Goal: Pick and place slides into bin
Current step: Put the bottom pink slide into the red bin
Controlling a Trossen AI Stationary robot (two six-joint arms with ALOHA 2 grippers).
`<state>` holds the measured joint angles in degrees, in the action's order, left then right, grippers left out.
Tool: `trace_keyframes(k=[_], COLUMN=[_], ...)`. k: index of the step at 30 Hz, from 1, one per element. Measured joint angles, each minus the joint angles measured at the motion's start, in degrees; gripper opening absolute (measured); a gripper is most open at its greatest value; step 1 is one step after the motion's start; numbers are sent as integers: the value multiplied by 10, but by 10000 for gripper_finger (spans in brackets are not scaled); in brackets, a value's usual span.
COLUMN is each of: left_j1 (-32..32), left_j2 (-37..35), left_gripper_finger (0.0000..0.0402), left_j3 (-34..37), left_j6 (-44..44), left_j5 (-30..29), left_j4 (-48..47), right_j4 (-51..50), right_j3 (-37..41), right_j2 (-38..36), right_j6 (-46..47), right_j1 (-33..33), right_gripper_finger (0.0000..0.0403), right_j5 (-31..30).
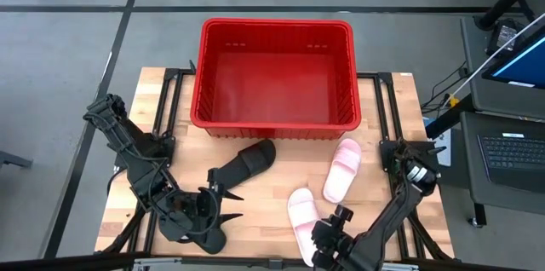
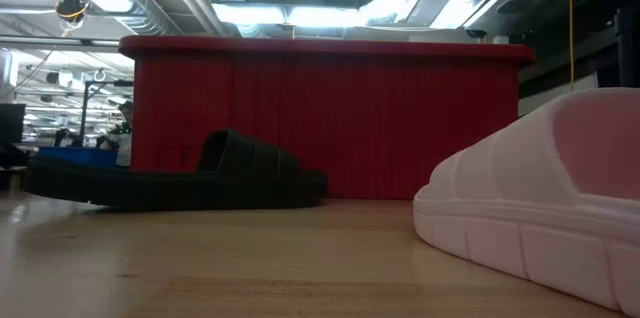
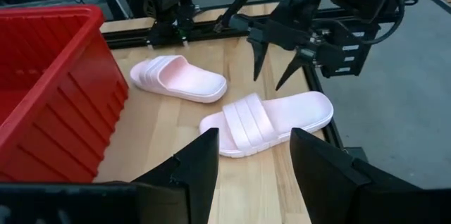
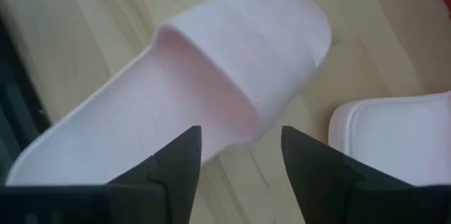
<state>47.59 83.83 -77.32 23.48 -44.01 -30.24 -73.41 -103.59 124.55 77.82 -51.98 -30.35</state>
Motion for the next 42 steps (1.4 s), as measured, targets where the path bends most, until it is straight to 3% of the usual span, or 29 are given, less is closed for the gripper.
trace_keyframes(k=[10,24,37,42], left_j1=[0,0,-1,-1], left_j2=[0,0,0,0], left_gripper_finger=[169,169,168,168], left_j3=[0,0,0,0], left_j6=[2,11,28,30], left_j5=[0,0,0,0], left_j4=[0,0,0,1], right_j4=[-17,-30,-23,-22], right_j3=[0,0,-4,-9], right_j2=[27,90,92,92], right_j6=[45,61,60,60], right_j1=[-1,14,41,49], right_gripper_finger=[196,196,196,158], right_j5=[-43,-46,-41,-46])
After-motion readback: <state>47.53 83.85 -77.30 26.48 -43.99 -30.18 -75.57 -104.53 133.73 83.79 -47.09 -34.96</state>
